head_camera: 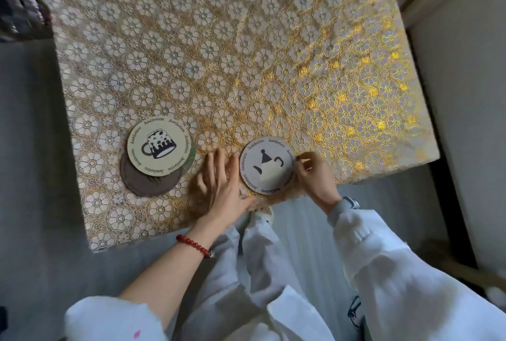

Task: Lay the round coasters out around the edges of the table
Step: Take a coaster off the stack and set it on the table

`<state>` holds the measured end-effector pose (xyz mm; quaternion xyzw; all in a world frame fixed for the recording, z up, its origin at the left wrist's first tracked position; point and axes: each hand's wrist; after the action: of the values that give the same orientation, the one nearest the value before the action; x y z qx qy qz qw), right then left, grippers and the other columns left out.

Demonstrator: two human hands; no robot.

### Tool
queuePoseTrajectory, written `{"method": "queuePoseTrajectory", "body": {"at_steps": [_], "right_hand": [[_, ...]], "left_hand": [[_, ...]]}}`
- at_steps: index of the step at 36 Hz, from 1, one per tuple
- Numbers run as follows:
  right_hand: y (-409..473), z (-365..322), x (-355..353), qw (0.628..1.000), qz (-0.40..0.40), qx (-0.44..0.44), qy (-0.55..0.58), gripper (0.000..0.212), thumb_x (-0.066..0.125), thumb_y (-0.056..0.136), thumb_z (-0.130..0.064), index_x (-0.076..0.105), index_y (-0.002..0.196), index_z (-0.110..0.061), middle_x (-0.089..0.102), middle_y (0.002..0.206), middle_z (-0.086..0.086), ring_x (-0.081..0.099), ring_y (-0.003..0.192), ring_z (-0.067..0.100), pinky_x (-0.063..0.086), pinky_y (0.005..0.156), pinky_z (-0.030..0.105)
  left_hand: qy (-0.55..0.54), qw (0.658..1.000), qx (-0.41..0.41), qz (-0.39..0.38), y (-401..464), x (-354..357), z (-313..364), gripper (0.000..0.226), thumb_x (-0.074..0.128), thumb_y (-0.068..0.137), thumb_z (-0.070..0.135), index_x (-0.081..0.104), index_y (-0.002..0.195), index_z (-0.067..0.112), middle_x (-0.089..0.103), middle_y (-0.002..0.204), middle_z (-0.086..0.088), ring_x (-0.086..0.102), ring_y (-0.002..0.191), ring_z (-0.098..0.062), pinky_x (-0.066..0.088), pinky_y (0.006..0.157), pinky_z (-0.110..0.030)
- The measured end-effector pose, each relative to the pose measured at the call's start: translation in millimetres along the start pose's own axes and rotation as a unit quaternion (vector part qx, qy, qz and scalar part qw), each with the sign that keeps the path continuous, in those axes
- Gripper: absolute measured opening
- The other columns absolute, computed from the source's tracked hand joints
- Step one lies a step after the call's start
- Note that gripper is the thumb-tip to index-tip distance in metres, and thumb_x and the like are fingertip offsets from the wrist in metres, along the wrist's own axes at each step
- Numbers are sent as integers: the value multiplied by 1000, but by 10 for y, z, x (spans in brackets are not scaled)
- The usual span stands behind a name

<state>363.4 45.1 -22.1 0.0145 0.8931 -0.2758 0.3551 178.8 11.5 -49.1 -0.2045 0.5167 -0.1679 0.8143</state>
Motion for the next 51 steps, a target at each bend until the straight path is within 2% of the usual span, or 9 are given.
{"method": "queuePoseTrajectory", "body": {"at_steps": [3,9,12,16,24,32,36,44,51], "right_hand": [[45,-13,9,1000,-10,10,-10,19,48,87,-11,60,99,-2,67,93,17,60,79,26,47,69,31],[82,-37,18,999,-38,16,-22,35,47,77,1,40,46,-12,40,46,2,37,47,19,28,43,22],[57,-18,11,999,-38,9,-18,26,46,76,4,48,51,-3,44,47,8,37,45,19,31,39,15],[57,56,41,999,-24,14,-16,11,49,80,0,58,74,2,59,74,16,50,69,23,35,62,27],[65,100,14,1000,-22,10,-13,16,51,79,-1,59,93,0,66,94,21,59,88,34,49,78,41],[38,178,-4,999,-26,2,-25,18,51,78,-2,59,94,-1,67,91,20,60,85,35,51,75,45],[14,201,11,998,-25,-19,-49,12,52,81,-5,55,92,-3,64,92,17,57,82,31,43,66,34],[-69,210,21,963,-10,-130,-235,13,38,91,-6,47,99,-2,53,100,18,51,84,31,45,62,39],[3,66,-29,929,-9,-127,-348,17,39,89,-14,44,102,-4,52,101,15,49,88,29,39,66,37]], "left_hand": [[12,1000,-6,0,-6,17,31,111,73,68,47,-2,145,23,-25,152,-9,-30,136,-24,-15,106,-54],[26,999,-16,9,-7,37,85,109,70,69,52,-2,145,21,-23,153,-11,-28,137,-27,-15,106,-54],[25,999,-17,12,-6,40,96,109,71,69,51,0,146,22,-22,153,-11,-27,137,-27,-16,106,-53],[34,999,-16,9,-14,31,99,108,70,69,52,0,145,23,-23,153,-11,-27,137,-27,-16,106,-52],[38,999,-13,8,-29,32,113,107,69,69,53,0,146,22,-21,153,-12,-26,138,-29,-18,106,-54],[53,999,-6,10,-21,78,99,107,67,68,56,-1,145,25,-23,151,-10,-28,137,-28,-19,104,-55],[66,998,-4,10,-13,98,81,109,65,68,59,-5,145,26,-32,144,-6,-30,135,-27,-20,103,-55],[131,991,-4,-19,-10,107,63,105,42,75,72,-30,135,24,-40,141,-13,-33,133,-33,-15,106,-60],[139,989,7,-47,1,-25,90,104,47,75,68,-19,142,23,-30,149,-14,-24,137,-35,-10,108,-59]]}}
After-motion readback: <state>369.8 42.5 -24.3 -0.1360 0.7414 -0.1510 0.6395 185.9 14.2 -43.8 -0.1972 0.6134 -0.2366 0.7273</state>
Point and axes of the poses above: each hand's wrist, its own y-axis towards the middle knuckle, its own x-axis out of the palm, z = x × y
